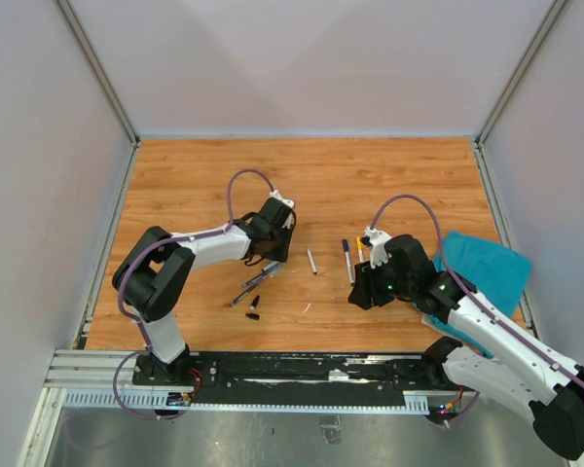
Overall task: Insert the pens into the pen caps
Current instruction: Move the pen to the center of the board, then pick up the pen from the center of the board.
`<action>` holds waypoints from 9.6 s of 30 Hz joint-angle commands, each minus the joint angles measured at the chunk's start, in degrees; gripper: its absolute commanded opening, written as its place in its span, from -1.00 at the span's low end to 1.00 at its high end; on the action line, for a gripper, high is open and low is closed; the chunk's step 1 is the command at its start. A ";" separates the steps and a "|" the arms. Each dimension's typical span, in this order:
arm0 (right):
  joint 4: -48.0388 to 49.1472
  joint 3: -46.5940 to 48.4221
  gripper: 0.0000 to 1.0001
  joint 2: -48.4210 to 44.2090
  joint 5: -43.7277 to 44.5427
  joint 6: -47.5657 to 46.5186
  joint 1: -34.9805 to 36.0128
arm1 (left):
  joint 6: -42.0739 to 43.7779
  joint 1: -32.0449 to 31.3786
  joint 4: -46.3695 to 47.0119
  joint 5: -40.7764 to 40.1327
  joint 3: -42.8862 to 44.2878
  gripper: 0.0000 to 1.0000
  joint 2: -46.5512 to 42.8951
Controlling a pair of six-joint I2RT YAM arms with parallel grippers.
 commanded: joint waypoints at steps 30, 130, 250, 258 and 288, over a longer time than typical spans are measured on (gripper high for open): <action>-0.04 -1.14 -0.04 -0.71 0.13 1.63 1.71 | 2.42 -0.91 -0.87 -4.04 -12.75 0.33 -22.32; -0.24 -0.69 -0.02 3.11 -0.53 0.72 2.85 | 10.46 -0.91 0.76 -4.24 -9.78 -0.54 -9.45; 75.78 -17.04 -0.06 8.94 5.46 31.02 15.21 | -30.16 -8.65 44.28 9.49 -30.45 -0.99 -42.26; 75.56 -16.64 -0.35 10.17 4.11 32.86 15.69 | -29.82 -8.65 43.96 8.94 -30.38 -0.99 -42.33; 66.38 -13.58 -0.99 5.45 7.84 30.70 17.19 | -25.50 -10.07 38.83 11.46 -31.32 0.11 -44.34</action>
